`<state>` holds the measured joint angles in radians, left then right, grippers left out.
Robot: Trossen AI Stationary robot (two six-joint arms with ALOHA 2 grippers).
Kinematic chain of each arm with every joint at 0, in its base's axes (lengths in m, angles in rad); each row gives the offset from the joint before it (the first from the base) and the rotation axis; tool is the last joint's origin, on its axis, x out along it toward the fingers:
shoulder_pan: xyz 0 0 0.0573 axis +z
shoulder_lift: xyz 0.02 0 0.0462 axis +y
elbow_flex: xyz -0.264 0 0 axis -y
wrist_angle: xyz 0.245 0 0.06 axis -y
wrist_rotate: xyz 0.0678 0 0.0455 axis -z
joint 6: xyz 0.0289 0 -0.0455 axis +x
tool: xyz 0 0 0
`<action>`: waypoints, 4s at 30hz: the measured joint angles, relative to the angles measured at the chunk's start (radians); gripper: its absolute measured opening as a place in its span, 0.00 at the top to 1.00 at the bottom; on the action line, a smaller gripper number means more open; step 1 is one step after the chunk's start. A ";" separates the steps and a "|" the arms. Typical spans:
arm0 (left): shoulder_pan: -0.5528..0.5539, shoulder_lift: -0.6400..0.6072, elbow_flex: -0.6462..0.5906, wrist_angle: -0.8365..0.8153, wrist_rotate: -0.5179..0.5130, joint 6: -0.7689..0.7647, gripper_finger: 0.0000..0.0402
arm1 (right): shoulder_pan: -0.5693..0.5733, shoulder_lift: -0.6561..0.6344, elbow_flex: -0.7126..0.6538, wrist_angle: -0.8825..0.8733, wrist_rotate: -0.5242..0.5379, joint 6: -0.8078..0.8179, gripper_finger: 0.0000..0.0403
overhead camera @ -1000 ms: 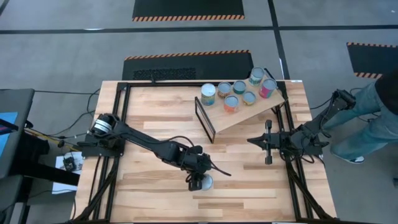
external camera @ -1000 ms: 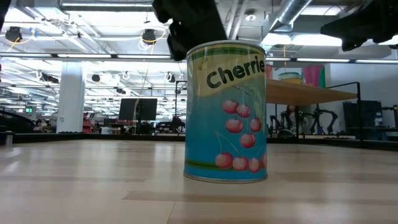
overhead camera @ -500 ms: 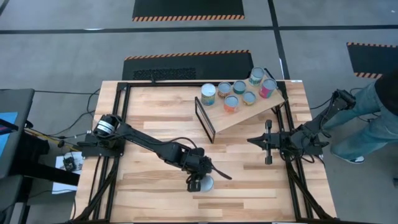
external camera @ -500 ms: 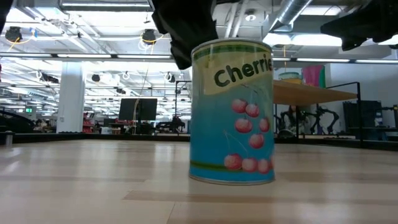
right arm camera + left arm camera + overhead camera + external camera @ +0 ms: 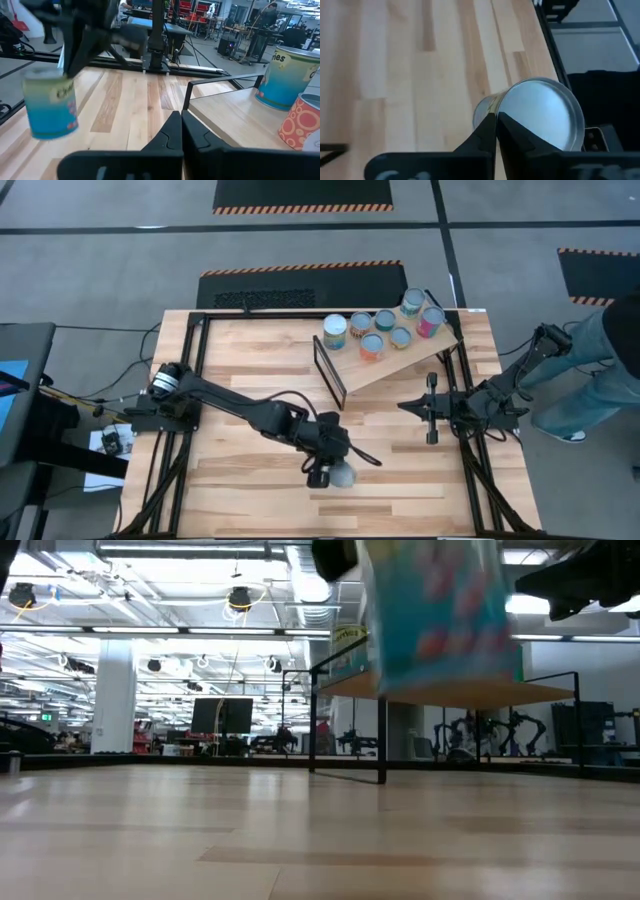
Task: Pick and place cans onto a shelf
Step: Put the can of cherries on the shelf
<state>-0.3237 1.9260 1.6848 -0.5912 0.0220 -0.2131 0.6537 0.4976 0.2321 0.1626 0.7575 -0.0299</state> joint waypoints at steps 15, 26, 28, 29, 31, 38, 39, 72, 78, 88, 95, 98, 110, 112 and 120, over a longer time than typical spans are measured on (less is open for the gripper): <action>0.071 -0.225 0.094 -0.143 -0.316 -0.071 1.00 | 0.068 0.015 0.000 0.028 0.001 0.025 0.99; 0.366 -0.239 0.094 -0.061 -0.202 -0.123 1.00 | 0.064 0.015 0.000 0.032 0.004 0.021 0.99; 0.398 -0.239 0.094 -0.057 -0.186 -0.122 1.00 | 0.064 0.015 0.000 0.033 0.004 0.020 0.99; 0.413 -0.239 0.094 -0.056 -0.184 -0.127 1.00 | 0.064 0.015 0.000 0.031 0.004 0.018 0.99; 0.438 -0.239 0.094 -0.065 -0.184 -0.142 1.00 | 0.064 0.015 0.000 0.029 0.004 0.018 0.99; 0.448 -0.220 0.096 -0.076 -0.184 -0.158 1.00 | 0.064 0.015 0.000 0.027 0.004 0.019 0.99; 0.446 -0.212 0.096 -0.084 -0.183 -0.158 1.00 | 0.064 0.015 0.000 0.027 0.004 0.019 0.99; 0.455 -0.116 0.093 -0.126 -0.322 -0.116 1.00 | 0.064 0.015 0.000 0.033 0.003 0.022 0.99; 0.456 -0.095 0.094 -0.089 -0.324 -0.108 1.00 | 0.064 0.015 0.000 0.031 0.000 0.022 0.99; 0.457 -0.094 0.094 -0.090 -0.352 -0.090 0.96 | 0.065 0.015 0.000 0.032 0.000 0.022 0.99; 0.456 -0.092 0.124 -0.101 -0.371 -0.053 0.95 | 0.066 0.015 0.000 0.033 0.000 0.022 0.99; 0.455 -0.092 0.160 -0.098 -0.374 -0.031 0.95 | 0.066 0.015 0.000 0.032 0.000 0.022 0.99; 0.400 -0.050 0.178 -0.127 -0.240 0.108 1.00 | 0.066 0.015 0.000 0.033 0.000 0.030 0.99; 0.406 -0.041 0.175 -0.136 -0.249 0.107 1.00 | 0.067 0.015 0.000 0.034 0.000 0.029 0.99; 0.414 -0.025 0.177 -0.105 -0.273 0.112 1.00 | 0.067 0.015 0.000 0.032 -0.001 0.029 0.99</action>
<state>0.0898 1.9015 1.8623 -0.6959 -0.2510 -0.1009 0.7208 0.5125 0.2321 0.1950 0.7564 -0.0013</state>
